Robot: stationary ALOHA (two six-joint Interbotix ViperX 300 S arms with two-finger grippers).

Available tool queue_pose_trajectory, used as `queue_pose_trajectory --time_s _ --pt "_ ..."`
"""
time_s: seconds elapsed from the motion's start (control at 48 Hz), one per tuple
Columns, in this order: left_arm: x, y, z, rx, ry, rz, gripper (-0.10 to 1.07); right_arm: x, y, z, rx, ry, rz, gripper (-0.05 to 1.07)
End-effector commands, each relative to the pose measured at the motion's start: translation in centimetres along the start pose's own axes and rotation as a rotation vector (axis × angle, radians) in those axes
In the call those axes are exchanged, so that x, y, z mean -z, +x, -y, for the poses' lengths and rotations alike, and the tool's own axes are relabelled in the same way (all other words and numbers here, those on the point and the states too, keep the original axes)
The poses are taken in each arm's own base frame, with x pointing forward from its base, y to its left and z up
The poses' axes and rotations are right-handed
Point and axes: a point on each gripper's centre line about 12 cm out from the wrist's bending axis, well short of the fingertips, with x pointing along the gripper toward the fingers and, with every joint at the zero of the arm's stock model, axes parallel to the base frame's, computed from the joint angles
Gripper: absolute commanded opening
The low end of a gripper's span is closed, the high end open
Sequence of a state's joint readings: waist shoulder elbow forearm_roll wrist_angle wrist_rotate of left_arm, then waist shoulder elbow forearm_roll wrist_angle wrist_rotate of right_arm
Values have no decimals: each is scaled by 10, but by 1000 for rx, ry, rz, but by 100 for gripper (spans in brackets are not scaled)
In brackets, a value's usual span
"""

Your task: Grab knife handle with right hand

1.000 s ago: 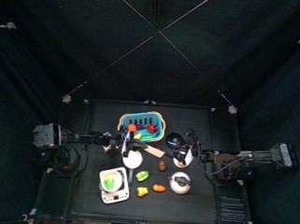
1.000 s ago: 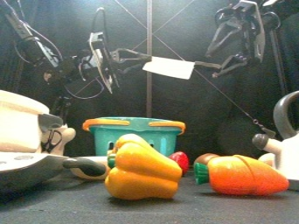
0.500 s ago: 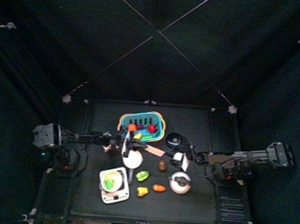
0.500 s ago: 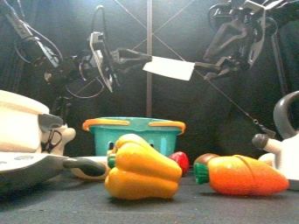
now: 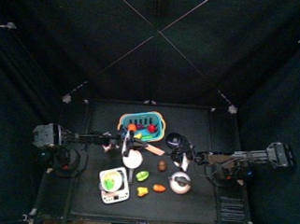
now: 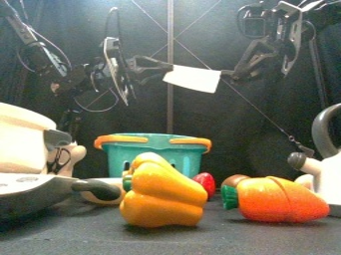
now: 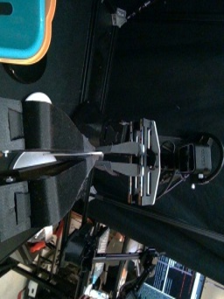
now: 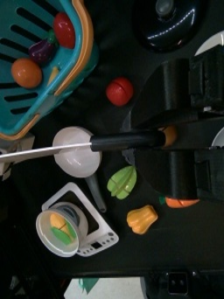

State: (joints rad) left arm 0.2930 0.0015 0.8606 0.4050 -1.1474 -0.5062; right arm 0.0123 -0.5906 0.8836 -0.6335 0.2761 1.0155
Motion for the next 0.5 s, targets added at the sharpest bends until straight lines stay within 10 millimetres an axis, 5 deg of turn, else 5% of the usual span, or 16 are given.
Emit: queue_pose_trajectory --time_s 0.0,0.208,0.479 --pt "-8 2 4 20 10 22 51 -1 -1 -1 -6 6 4 35" --pt "-5 -1 5 18 27 -26 85 9 0 1 23 3 -41 34" --pt "-1 0 -2 -85 105 -248 85 4 -9 -13 55 14 -106 34"
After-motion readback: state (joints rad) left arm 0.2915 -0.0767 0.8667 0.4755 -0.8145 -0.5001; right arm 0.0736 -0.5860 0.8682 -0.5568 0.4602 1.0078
